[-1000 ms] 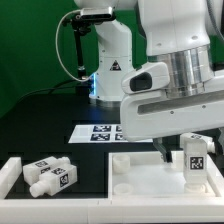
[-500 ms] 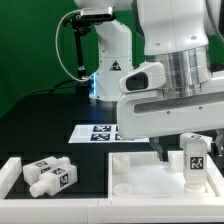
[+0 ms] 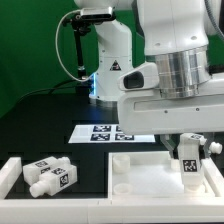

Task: Assemble one leg

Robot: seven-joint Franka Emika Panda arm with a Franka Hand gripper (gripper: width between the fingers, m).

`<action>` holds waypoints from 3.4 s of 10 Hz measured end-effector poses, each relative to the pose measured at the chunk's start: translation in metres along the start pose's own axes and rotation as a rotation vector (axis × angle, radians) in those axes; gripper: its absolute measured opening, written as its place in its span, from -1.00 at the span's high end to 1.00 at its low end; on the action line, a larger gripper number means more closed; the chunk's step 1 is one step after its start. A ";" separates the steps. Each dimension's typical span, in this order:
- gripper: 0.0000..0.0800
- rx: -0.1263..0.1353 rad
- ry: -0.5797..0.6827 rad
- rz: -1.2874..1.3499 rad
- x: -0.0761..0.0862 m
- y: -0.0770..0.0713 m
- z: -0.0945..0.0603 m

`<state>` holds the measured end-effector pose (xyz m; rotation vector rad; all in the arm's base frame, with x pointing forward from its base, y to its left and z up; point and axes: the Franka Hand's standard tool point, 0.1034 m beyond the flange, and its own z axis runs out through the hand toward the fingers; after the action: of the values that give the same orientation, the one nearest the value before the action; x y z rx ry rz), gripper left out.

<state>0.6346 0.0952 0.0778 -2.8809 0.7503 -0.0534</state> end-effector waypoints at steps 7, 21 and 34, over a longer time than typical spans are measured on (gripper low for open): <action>0.29 0.054 0.011 0.899 -0.003 -0.009 0.002; -0.40 -0.025 0.055 -0.274 -0.007 -0.023 0.006; 0.04 0.030 0.017 0.820 -0.007 -0.019 0.010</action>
Offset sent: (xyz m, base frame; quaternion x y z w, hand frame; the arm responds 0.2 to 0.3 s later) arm 0.0083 0.0088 -0.0032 0.0622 0.0475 0.4760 0.8759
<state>0.6382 0.1167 0.0713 -2.3222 1.8241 0.0142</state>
